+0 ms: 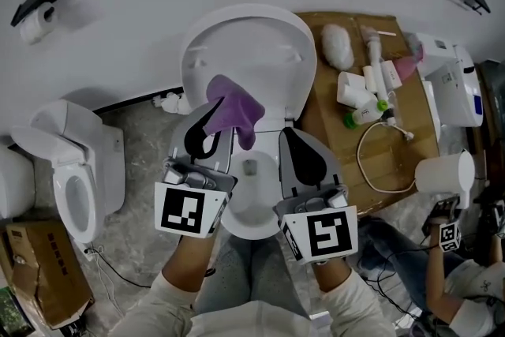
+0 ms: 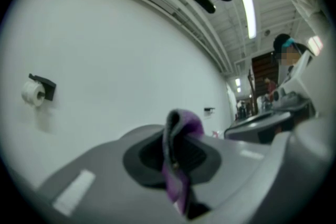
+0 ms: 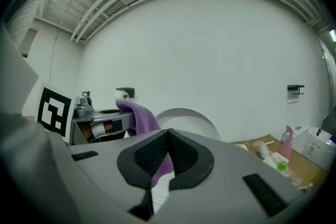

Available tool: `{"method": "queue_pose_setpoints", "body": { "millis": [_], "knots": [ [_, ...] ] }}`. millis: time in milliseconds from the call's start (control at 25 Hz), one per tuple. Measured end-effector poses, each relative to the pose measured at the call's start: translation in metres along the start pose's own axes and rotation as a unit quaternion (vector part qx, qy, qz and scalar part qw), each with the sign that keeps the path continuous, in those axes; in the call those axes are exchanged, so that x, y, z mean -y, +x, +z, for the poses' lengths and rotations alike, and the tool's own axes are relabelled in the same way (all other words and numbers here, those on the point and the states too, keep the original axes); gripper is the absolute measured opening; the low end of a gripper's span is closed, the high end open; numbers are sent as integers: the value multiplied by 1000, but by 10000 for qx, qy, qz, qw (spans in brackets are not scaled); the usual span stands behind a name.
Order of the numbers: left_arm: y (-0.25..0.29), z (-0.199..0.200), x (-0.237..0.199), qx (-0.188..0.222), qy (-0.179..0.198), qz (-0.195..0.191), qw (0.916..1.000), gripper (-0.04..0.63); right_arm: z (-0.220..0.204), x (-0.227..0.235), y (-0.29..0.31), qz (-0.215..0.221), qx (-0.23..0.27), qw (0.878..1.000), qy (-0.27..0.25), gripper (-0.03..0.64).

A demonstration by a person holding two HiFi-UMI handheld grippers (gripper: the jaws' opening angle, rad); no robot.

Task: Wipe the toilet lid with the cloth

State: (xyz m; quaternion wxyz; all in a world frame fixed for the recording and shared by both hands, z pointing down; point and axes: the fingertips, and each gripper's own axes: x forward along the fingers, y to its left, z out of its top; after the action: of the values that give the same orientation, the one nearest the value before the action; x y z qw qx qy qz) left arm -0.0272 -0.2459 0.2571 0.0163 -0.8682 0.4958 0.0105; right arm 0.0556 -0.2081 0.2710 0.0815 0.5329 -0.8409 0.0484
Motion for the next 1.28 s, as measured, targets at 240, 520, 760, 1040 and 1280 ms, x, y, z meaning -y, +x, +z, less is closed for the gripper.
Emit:
{"method": "queue_pose_setpoints", "body": {
  "millis": [240,520,760,1040,1280],
  "knots": [
    [19,-18,-8,-51,-13,-90,9999,17,-23,12,22,-117,-93,9999,-49,14],
    [41,-37,-23,-85,-22,28,10000,17,-40,18,43,-98,-159,9998,34,14],
    [65,-44,-54,15,-270,587,9979,17,-53,30,52,-143,-278,9994,110,14],
    [102,-58,-100,84,-442,1734,9838,17,-55,47,62,-222,-331,9989,250,14],
    [142,-78,-99,125,-185,2062,9783,17,-58,61,68,-259,-370,9986,278,14]
  ]
}}
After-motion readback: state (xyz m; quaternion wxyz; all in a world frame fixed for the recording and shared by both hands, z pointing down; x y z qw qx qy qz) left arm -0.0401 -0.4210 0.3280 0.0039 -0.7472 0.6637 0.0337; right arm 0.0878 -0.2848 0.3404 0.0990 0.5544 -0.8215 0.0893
